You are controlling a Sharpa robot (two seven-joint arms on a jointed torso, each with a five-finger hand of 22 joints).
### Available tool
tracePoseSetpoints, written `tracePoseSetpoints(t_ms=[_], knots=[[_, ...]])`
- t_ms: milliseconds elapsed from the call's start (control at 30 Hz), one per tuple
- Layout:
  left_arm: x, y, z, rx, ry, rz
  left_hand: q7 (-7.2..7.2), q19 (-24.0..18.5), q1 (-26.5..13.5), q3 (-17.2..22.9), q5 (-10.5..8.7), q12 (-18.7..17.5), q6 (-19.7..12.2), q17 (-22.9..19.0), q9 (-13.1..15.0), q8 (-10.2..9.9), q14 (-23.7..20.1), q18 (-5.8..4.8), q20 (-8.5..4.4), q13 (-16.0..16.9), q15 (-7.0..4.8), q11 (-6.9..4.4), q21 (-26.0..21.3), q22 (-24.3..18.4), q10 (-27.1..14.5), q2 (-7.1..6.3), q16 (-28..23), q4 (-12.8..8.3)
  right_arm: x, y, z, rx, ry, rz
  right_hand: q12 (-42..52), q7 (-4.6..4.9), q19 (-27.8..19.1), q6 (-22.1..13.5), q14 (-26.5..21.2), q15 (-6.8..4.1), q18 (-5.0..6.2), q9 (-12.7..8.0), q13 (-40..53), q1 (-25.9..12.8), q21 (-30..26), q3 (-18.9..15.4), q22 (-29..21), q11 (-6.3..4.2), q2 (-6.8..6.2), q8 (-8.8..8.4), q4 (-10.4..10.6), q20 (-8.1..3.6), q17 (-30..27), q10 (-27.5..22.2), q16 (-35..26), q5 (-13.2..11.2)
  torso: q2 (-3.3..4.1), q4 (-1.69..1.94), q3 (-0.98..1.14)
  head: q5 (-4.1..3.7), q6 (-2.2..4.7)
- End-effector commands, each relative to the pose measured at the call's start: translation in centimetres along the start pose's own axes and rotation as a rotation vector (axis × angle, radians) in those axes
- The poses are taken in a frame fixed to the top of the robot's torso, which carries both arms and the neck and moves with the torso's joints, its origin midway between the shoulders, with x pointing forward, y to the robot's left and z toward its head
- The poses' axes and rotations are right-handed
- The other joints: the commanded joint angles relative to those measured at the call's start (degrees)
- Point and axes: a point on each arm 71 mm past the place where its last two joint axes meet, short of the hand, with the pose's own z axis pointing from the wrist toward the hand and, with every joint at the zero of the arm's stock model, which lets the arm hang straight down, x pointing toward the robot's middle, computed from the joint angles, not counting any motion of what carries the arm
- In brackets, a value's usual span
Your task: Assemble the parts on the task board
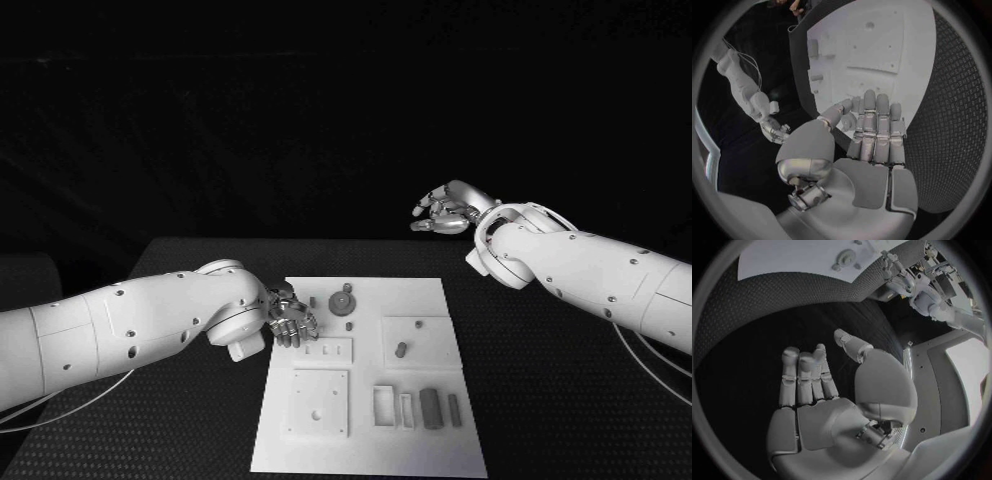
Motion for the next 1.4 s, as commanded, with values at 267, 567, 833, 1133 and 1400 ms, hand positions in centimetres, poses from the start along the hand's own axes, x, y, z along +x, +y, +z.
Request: tracePoseSetpoints(t_ms=[267,567,833,1133,1400], knots=[[0.6,-1.2,0.1,-0.008,-0.037,0.1,-2.75,1.95,-0.79,-0.48,3.02,1.18,3.43,0.07,3.81,0.24,2.2,-0.41,-1.81,0.39,-0.99,-1.62,2.43,1.36,2.54,0.27,3.05,-0.79,0.0,0.5,0.4,-0.016,0.004,0.024,0.12,0.39,-0.52,0.26,-0.38,0.01,0.81,-0.15,-0.09,0.22,-0.37,-0.29,0.12,-0.1,0.69,-0.1,0.08,0.11,-0.08,-0.34,-0.3,0.58,0.02,-0.13,-0.09,0.23,-0.83],[0.9,-1.8,0.1,0.016,-0.043,0.112,-3.6,9.97,0.42,-1.89,3.46,17.56,3.84,7.67,6.0,-1.38,7.76,2.13,-8.79,15.64,-9.04,-4.52,25.33,1.48,3.22,0.32,26.27,-0.82,0.2,0.6,0.5,-0.016,0.015,0.023,0.11,0.38,-0.68,0.32,-0.45,0.0,0.81,-0.23,-0.15,0.71,-0.4,-0.24,0.17,-0.11,0.99,-0.13,-0.28,0.15,-0.13,-0.43,-0.32,0.85,0.01,-0.15,-0.1,0.11,-1.0],[1.1,-2.4,0.2,0.014,-0.052,0.13,-4.79,14.0,-0.05,-1.23,5.6,25.4,4.48,8.42,7.47,-1.83,12.1,4.04,-11.33,22.89,-11.37,-6.01,33.09,1.11,5.18,0.4,34.61,-0.91,0.3,0.6,0.6,-0.013,0.021,0.024,0.11,0.39,-0.75,0.36,-0.5,0.01,0.81,-0.26,-0.18,0.79,-0.42,-0.23,0.2,-0.1,1.09,-0.13,-0.34,0.19,-0.14,-0.48,-0.33,1.06,-0.03,-0.19,-0.04,0.1,-1.22],[1.3,-2.8,0.4,0.006,-0.042,0.141,-4.99,14.57,-0.7,-1.0,6.81,26.46,4.64,7.96,8.33,-1.75,12.68,4.31,-11.44,24.19,-11.61,-6.23,33.75,1.05,4.97,0.57,35.73,-0.97,0.3,0.5,0.8,-0.009,0.02,0.076,-2.73,1.21,-4.34,-0.92,-3.71,0.97,0.81,-0.86,-2.66,0.3,-4.15,-0.08,-1.11,0.77,1.21,-0.89,-0.51,2.22,-2.7,-2.46,-4.01,1.36,0.0,-0.19,-0.07,0.02,-1.37],[1.4,-2.9,0.6,0.002,-0.034,0.148,-5.06,14.74,-0.77,-0.87,7.02,26.71,4.68,7.78,8.62,-1.75,12.82,4.43,-11.48,24.52,-11.69,-6.3,33.97,1.04,5.01,0.56,36.04,-1.01,0.5,0.4,1.0,0.004,0.047,0.189,-20.23,3.13,-19.24,-3.67,-15.68,8.32,-2.11,-1.25,-16.36,-0.87,-21.02,1.99,-8.72,5.05,1.41,-1.35,-0.88,7.92,-14.98,-8.96,-22.43,0.27,0.02,-0.13,-0.07,-0.01,-1.45]])
